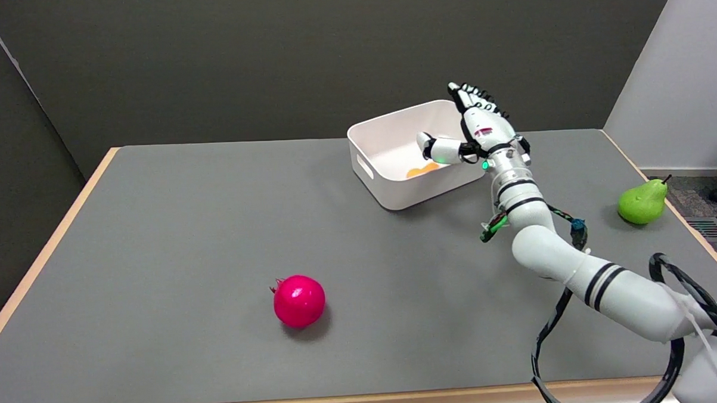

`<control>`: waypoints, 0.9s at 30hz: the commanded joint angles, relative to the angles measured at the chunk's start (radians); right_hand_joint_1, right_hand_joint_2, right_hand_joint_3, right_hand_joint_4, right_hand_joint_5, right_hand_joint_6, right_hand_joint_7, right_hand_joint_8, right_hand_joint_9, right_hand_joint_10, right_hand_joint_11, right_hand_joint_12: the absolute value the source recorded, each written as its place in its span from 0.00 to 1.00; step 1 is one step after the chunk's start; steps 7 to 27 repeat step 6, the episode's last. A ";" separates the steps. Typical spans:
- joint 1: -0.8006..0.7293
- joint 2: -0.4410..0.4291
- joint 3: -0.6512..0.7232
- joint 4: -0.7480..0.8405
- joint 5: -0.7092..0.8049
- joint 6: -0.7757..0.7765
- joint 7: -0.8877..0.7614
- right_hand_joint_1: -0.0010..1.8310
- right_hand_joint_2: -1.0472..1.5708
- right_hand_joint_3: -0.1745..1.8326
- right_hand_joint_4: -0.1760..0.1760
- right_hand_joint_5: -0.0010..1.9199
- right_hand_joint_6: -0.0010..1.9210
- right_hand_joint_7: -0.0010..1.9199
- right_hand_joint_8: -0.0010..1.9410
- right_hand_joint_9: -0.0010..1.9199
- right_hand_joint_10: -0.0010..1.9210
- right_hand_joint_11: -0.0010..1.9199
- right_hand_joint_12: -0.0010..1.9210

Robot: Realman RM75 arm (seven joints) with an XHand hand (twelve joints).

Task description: Place the yellow duck into the white box.

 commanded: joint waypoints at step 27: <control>-0.367 0.140 0.186 0.411 -0.150 0.702 0.284 0.17 0.63 0.55 0.47 0.02 0.16 0.02 0.05 0.00 0.08 0.00 0.26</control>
